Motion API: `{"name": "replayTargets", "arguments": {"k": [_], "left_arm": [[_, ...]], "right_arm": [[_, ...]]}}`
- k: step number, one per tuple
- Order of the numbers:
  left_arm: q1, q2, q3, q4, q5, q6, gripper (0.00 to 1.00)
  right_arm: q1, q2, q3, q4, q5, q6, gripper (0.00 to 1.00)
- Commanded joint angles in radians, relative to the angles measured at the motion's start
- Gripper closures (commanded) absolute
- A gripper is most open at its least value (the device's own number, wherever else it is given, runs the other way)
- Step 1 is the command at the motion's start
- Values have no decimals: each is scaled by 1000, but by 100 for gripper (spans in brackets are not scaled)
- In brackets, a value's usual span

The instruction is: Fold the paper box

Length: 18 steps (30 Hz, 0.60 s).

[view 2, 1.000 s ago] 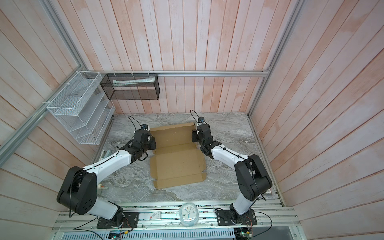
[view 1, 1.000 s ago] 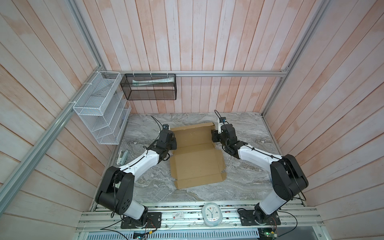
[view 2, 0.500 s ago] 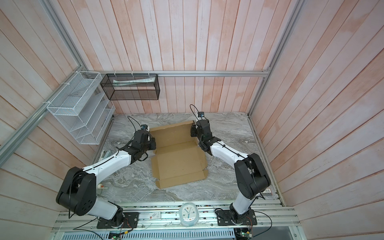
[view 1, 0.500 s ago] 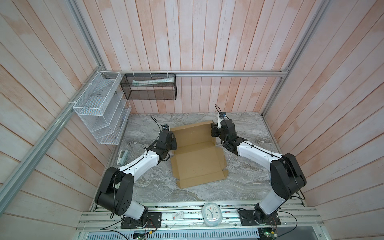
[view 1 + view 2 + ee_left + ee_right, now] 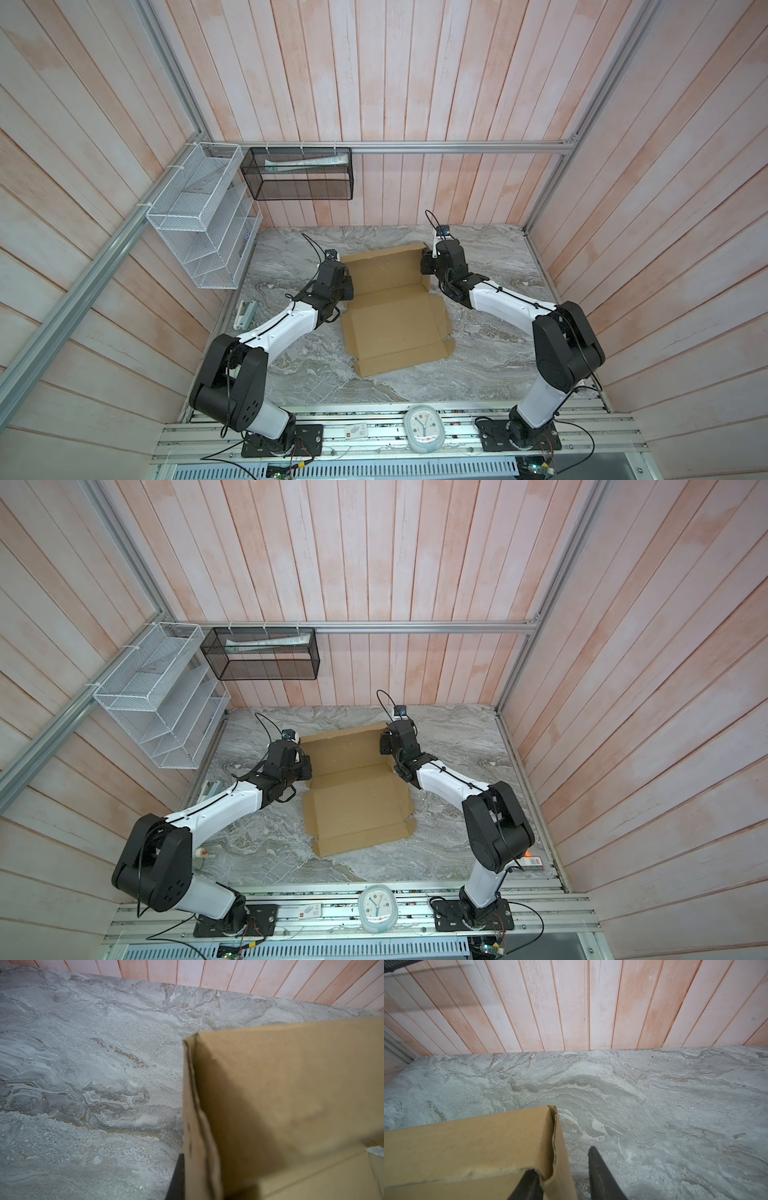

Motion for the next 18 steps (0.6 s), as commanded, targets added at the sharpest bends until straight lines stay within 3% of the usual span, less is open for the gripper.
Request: {"name": "replayTargets", "arguments": {"k": [1, 7, 18], "left_arm": [[3, -33, -15, 14, 4, -19, 100], [3, -39, -18, 13, -2, -20, 100], [3, -46, -23, 8, -5, -20, 100]], "right_arm": [[4, 31, 33, -25, 23, 15, 64], [6, 50, 49, -35, 17, 16, 64], [5, 47, 50, -46, 17, 16, 77]]}}
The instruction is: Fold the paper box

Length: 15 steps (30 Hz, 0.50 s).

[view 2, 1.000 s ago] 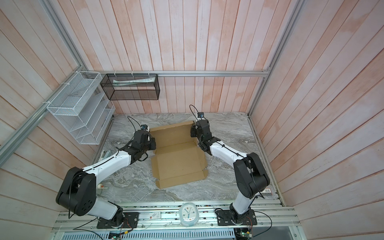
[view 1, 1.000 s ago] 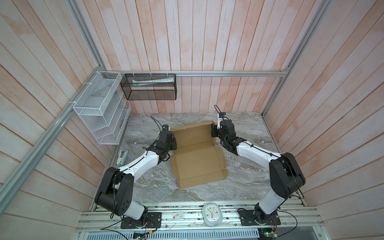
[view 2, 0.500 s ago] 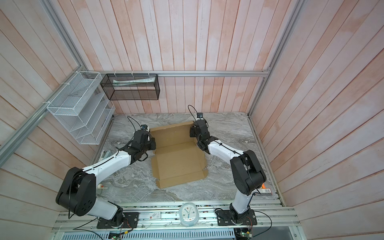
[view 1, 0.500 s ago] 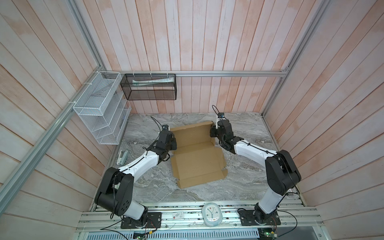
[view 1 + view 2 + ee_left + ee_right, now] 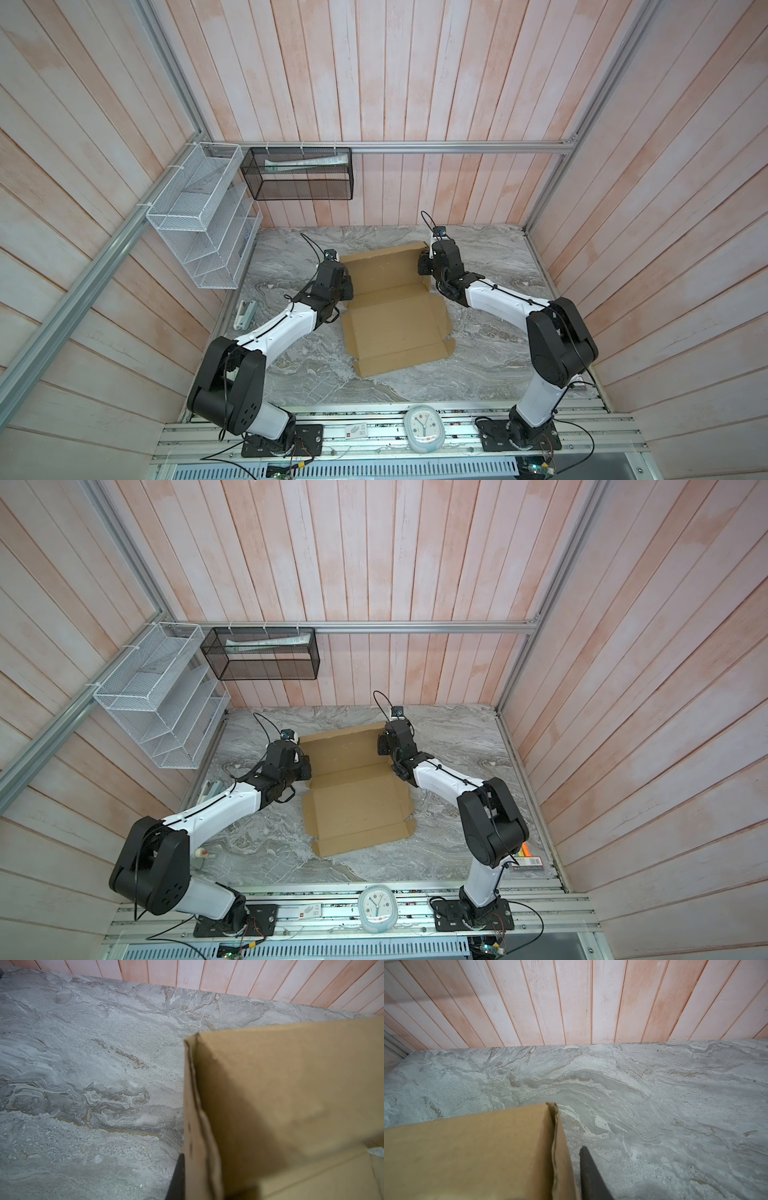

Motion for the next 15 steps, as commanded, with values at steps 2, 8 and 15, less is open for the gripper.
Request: {"name": "replayTargets", "arguments": {"k": [2, 8, 15], "left_arm": [[3, -28, -14, 7, -5, -18, 100], [3, -17, -6, -3, -14, -22, 100], [8, 17, 17, -17, -26, -25, 100]], "right_arm": [[0, 13, 28, -32, 14, 4, 77], [1, 3, 30, -39, -5, 5, 68], [1, -43, 14, -59, -57, 1, 56]]}}
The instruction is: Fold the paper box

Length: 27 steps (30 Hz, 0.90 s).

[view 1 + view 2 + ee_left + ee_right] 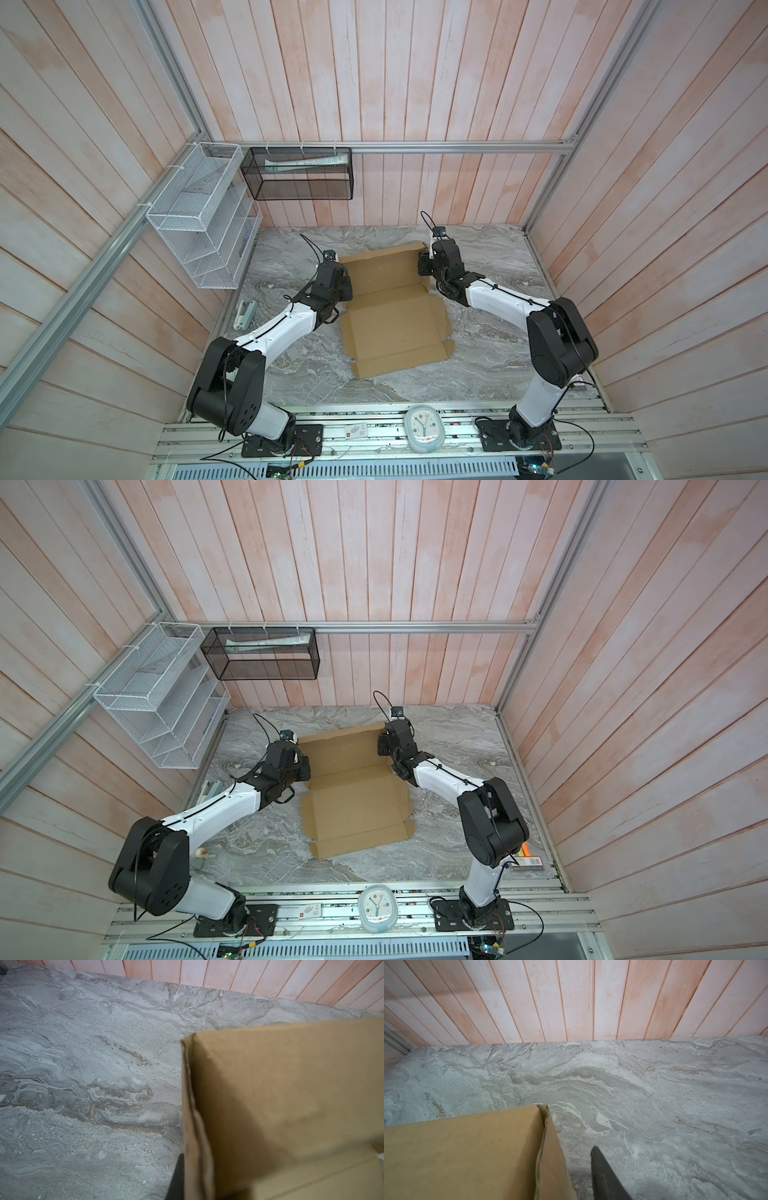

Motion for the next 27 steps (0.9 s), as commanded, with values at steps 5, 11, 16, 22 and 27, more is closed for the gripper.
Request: {"name": "replayTargets", "arguments": {"k": [5, 11, 16, 22, 27], "left_arm": [[12, 35, 42, -9, -18, -14, 100], [17, 55, 61, -15, -17, -10, 100], [20, 74, 81, -40, -17, 2, 100], [23, 114, 114, -78, -10, 10, 100], [24, 143, 130, -95, -11, 14, 100]], "right_arm": [[1, -96, -41, -40, -46, 3, 47], [1, -170, -111, -48, -87, 20, 44], [1, -244, -188, -45, -111, 22, 44], [-5, -313, -264, -59, -109, 16, 44], [-20, -351, -298, -72, -126, 30, 44]]}}
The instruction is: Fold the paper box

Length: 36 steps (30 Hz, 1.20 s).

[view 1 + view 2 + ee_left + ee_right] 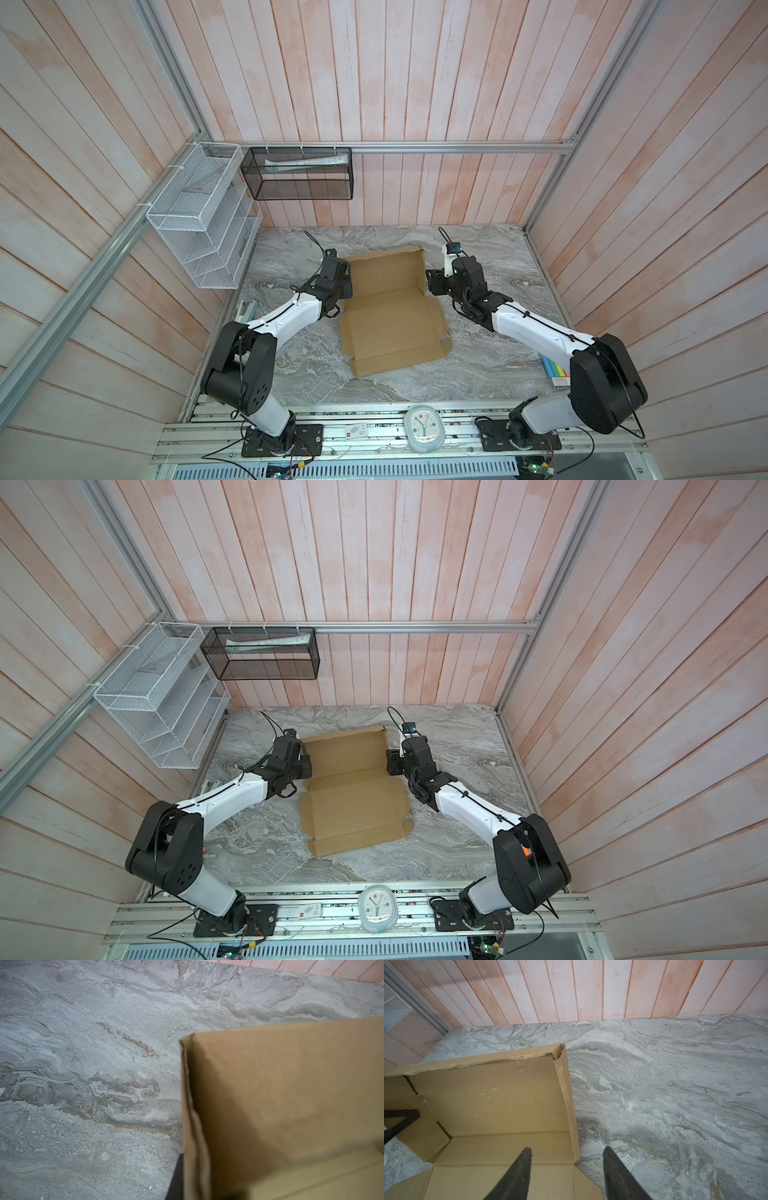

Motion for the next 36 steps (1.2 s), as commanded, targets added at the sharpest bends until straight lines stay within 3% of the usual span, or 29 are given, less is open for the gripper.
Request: {"name": "replayTargets", "arguments": {"k": [1, 14, 25, 36], "left_arm": [[5, 30, 44, -28, 1, 12, 100], [48, 171, 206, -220, 83, 99, 100], [57, 267, 348, -382, 141, 156, 100], [57, 309, 401, -423, 138, 179, 100]], "right_arm": [[-16, -31, -15, -26, -18, 17, 44], [-119, 23, 120, -178, -119, 1, 45], [-116, 216, 280, -210, -225, -58, 47], [-88, 341, 327, -221, -221, -35, 50]]}}
